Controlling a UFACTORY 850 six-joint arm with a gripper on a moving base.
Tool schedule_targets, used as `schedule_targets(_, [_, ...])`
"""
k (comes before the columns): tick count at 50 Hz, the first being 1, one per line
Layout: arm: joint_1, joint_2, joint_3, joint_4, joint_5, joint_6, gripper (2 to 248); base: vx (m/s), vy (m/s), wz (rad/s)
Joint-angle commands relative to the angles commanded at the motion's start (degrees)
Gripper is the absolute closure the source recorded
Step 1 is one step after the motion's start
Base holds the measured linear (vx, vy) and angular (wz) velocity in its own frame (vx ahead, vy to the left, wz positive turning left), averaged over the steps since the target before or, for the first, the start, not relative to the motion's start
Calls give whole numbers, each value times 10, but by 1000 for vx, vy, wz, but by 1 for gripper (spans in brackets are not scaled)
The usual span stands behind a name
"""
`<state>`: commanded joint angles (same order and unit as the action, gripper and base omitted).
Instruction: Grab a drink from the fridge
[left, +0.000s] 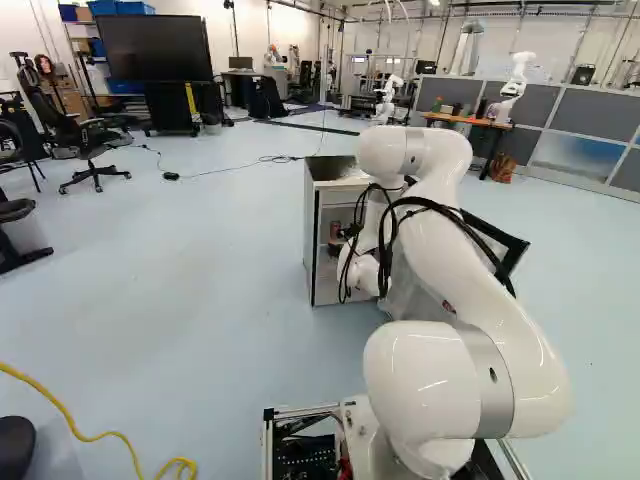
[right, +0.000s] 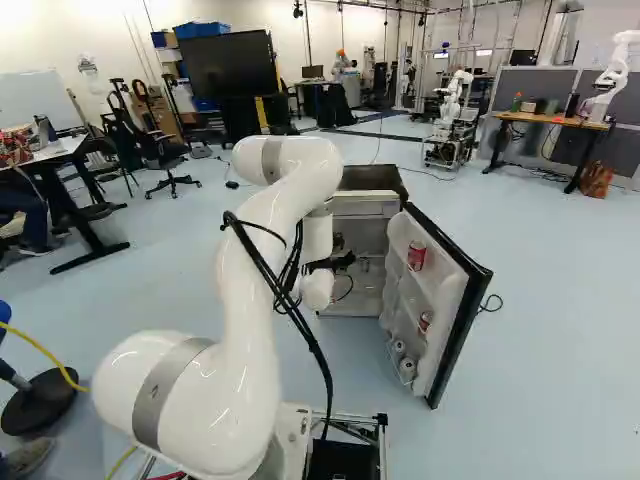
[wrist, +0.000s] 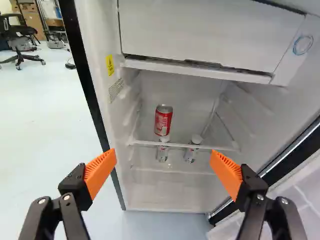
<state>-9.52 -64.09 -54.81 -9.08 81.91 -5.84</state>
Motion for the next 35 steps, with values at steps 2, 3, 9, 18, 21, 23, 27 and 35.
schedule_targets(2, [0, -4, -2, 0, 0, 11, 3, 0, 0, 0])
schedule_targets(3, [0, -6, -4, 0, 0, 17, 3, 0, 0, 0])
schedule_targets(9, [0, -17, -11, 0, 0, 53, 3, 0, 0, 0])
schedule_targets(18, [0, -32, -22, 0, 0, 88, 3, 0, 0, 0])
schedule_targets(21, [0, -35, -24, 0, 0, 91, 3, 0, 0, 0])
schedule_targets(23, [0, -36, -24, 0, 0, 92, 3, 0, 0, 0])
schedule_targets(27, [0, -37, -26, 0, 0, 94, 3, 0, 0, 0])
schedule_targets(35, [1, -42, -35, 0, 0, 94, 3, 0, 0, 0])
